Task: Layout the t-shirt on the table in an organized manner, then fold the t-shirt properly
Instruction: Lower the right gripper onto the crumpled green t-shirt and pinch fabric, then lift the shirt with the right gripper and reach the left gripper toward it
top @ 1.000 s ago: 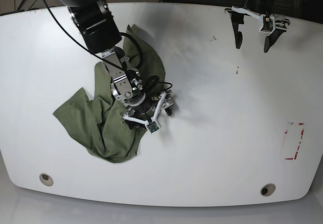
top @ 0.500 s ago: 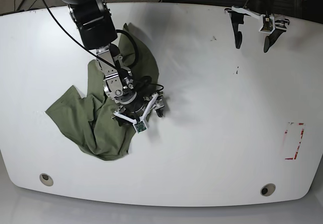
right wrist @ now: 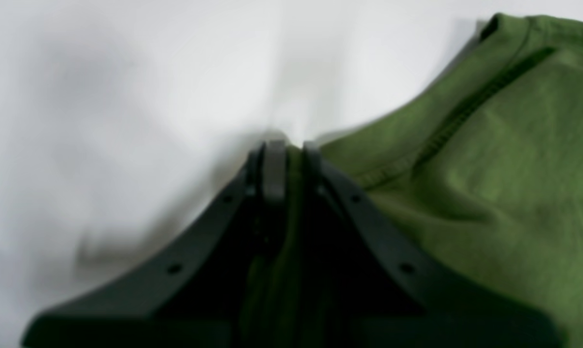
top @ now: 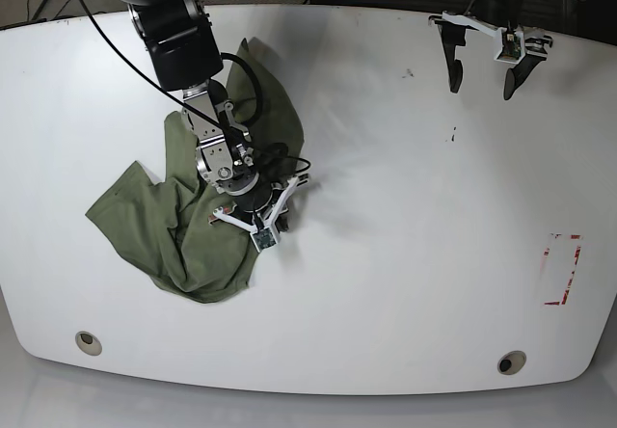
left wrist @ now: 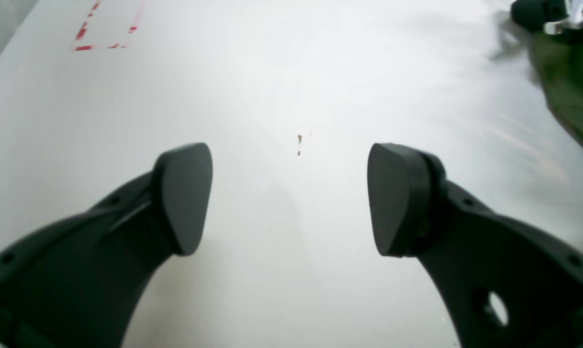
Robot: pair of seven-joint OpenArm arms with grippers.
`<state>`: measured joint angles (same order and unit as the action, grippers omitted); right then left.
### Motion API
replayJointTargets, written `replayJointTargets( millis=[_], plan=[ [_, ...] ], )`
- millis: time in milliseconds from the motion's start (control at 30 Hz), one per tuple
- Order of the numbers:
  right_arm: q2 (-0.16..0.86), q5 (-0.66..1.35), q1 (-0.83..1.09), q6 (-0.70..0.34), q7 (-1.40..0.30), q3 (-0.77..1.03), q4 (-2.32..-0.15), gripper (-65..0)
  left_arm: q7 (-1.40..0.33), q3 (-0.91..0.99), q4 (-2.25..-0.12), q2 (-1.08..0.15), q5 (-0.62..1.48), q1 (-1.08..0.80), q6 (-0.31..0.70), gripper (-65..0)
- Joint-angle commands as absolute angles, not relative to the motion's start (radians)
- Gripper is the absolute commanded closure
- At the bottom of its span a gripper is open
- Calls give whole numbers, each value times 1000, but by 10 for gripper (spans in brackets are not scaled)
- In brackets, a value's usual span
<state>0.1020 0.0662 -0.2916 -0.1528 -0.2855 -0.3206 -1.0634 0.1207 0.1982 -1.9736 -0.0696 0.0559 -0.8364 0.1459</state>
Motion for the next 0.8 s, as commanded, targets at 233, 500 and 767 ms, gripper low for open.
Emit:
replayJointTargets(
  millis=[233, 500, 767],
  plan=[
    [74, 67, -220, -157, -360, -323, -1348, 0, 151, 200, -1988, -70, 58, -848, 143, -471],
    [45, 67, -225, -157, -464, -361, -1607, 0, 150, 199, -1974, -71, 61, -848, 143, -471],
    [41, 67, -337, -157, -495, -426, -1713, 0, 150, 148, -1963, -73, 59, -846, 143, -472]
  ],
)
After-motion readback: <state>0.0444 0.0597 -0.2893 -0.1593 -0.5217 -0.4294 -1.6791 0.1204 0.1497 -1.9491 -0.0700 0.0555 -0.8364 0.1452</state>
